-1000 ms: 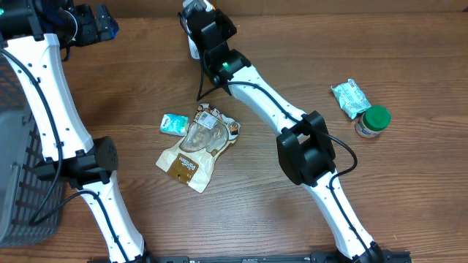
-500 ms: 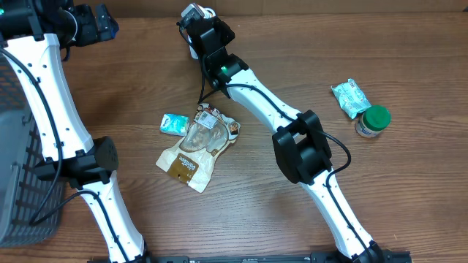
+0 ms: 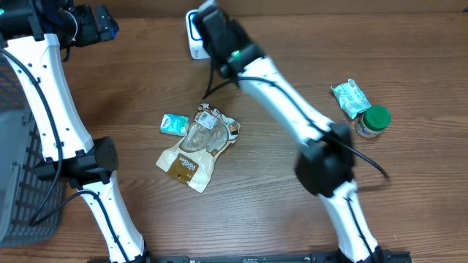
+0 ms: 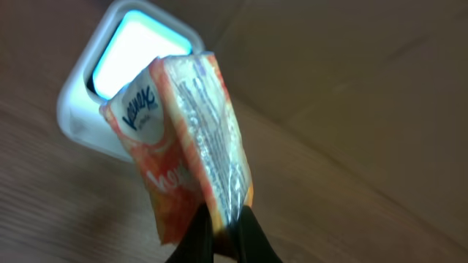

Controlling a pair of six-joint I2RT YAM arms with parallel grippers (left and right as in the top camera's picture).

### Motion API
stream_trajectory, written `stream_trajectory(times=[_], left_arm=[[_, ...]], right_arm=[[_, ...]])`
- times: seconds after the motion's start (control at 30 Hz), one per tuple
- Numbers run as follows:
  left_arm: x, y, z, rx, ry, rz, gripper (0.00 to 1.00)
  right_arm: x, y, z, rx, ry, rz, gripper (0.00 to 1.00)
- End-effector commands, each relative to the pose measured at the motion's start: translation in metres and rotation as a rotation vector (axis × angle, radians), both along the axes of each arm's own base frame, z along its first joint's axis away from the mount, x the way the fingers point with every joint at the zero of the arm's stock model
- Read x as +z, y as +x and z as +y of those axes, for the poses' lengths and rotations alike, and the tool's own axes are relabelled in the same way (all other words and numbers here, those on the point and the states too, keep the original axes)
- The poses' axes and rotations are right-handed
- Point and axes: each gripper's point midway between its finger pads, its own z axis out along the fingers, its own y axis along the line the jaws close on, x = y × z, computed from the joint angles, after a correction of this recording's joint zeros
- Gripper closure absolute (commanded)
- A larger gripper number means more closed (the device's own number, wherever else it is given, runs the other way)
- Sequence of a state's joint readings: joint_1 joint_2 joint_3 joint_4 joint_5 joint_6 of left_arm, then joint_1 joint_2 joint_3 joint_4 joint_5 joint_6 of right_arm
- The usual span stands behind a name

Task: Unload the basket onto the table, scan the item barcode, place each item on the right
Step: 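Lift the orange pack and hold it under the white scanner, then carry the orange pack right and release it onto the wipes pack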

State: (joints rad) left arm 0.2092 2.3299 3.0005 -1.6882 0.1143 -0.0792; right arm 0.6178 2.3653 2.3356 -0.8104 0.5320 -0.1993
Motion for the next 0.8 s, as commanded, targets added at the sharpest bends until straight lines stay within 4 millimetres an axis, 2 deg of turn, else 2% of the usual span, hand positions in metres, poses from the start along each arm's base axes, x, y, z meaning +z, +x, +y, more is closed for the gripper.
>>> stream_trajectory(times=[0.0, 0.03, 0.07, 0.1, 0.2, 0.23, 0.27, 0.3, 0.47, 0.63, 0.77], left_arm=[[0.021, -0.006, -0.004, 0.008, 0.008, -0.048, 0.00], [0.021, -0.006, -0.004, 0.008, 0.008, -0.048, 0.00], [0.021, -0.006, -0.004, 0.008, 0.008, -0.048, 0.01], [0.021, -0.006, -0.004, 0.008, 0.008, -0.048, 0.00], [0.021, -0.006, -0.004, 0.008, 0.009, -0.048, 0.00], [0.021, -0.006, -0.004, 0.008, 0.008, -0.048, 0.00], [0.021, -0.006, -0.004, 0.008, 0.008, -0.048, 0.00], [0.021, -0.006, -0.004, 0.008, 0.008, -0.048, 0.00], [0.021, -0.006, -0.004, 0.008, 0.008, -0.048, 0.00], [0.021, -0.006, -0.004, 0.008, 0.008, -0.048, 0.01], [0.021, -0.006, -0.004, 0.008, 0.008, -0.048, 0.00]], right_arm=[[0.112, -0.044, -0.053, -0.181, 0.324, -0.021, 0.96], [0.110, -0.053, -0.068, -0.217, 0.334, 0.026, 0.96], [0.097, -0.069, -0.095, -0.295, 0.333, 0.125, 0.96], [0.087, -0.076, -0.110, -0.342, 0.334, 0.182, 0.96], [0.057, -0.092, -0.149, -0.442, 0.334, 0.348, 0.96], [0.038, -0.097, -0.169, -0.484, 0.346, 0.429, 0.96], [0.030, -0.098, -0.178, -0.505, 0.353, 0.461, 0.96], [0.011, -0.102, -0.198, -0.555, 0.367, 0.527, 0.96], [-0.046, -0.116, -0.251, -0.711, 0.370, 0.648, 0.96], [-0.099, -0.127, -0.294, -0.821, 0.375, 0.698, 0.96], [-0.116, -0.130, -0.318, -0.875, 0.395, 0.690, 0.96]])
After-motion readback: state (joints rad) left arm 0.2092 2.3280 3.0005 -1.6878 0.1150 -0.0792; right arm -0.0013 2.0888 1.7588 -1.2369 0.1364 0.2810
